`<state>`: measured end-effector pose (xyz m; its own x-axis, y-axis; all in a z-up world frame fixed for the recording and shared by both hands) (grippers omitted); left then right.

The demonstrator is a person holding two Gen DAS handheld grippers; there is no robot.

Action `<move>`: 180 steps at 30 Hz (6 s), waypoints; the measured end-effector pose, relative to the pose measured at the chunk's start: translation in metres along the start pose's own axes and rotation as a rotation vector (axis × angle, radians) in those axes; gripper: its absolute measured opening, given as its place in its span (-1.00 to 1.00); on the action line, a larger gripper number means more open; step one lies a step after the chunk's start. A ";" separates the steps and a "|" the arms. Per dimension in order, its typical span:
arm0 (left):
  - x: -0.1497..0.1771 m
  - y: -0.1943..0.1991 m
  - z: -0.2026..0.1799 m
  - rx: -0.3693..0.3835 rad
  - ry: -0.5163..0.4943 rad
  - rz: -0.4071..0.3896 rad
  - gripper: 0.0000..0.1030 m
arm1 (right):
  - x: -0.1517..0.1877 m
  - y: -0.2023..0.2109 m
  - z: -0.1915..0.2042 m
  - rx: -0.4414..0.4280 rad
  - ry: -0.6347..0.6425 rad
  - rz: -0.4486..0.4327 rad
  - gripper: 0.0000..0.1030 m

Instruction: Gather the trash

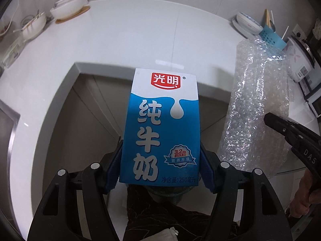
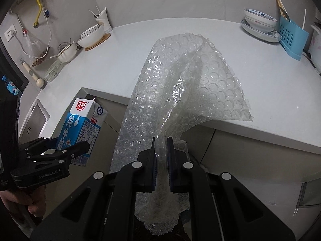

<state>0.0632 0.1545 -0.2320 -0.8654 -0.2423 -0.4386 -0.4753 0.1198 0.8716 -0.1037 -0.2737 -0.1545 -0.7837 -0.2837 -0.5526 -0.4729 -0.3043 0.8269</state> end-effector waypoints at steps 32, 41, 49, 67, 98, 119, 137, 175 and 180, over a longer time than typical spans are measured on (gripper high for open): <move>0.055 -0.081 0.004 -0.043 -0.021 0.049 0.26 | 0.081 -0.113 0.042 0.137 0.197 -0.072 -0.69; 0.054 -0.080 0.008 -0.039 -0.026 0.057 0.26 | 0.084 -0.115 0.044 0.157 0.214 -0.061 -0.19; 0.057 -0.088 0.014 -0.033 -0.030 0.076 0.26 | 0.084 -0.107 0.041 0.171 0.220 -0.060 0.26; 0.088 -0.136 -0.007 0.024 -0.082 0.212 0.28 | 0.076 -0.080 -0.027 0.190 0.050 0.080 0.81; -0.008 0.071 -0.014 -0.001 -0.031 0.001 0.88 | 0.005 0.068 -0.006 0.138 -0.143 0.051 0.81; -0.009 0.066 -0.017 0.028 -0.098 0.034 0.88 | 0.015 0.067 -0.002 0.228 -0.148 0.104 0.82; -0.005 0.075 -0.025 0.037 -0.107 0.026 0.88 | 0.017 0.073 -0.001 0.215 -0.149 0.120 0.82; -0.003 0.082 -0.024 0.051 -0.112 0.025 0.88 | 0.014 0.077 0.003 0.229 -0.147 0.145 0.82; -0.002 0.084 -0.024 0.059 -0.101 0.023 0.88 | 0.015 0.078 0.005 0.231 -0.142 0.141 0.82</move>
<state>0.0294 0.1416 -0.1527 -0.8863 -0.1405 -0.4412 -0.4612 0.1813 0.8686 -0.1543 -0.2971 -0.0976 -0.8891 -0.1735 -0.4236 -0.4214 -0.0516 0.9054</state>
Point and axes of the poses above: each gripper's, at about its wrist camera, not at the fingertips, and y roughly against the way its jaws point, z to its left, x to its underside, the point moved 5 cm from there along -y, roughly the way its jaws point, and after that the axes turned 6 degrees about x, right-handed, at the moved point
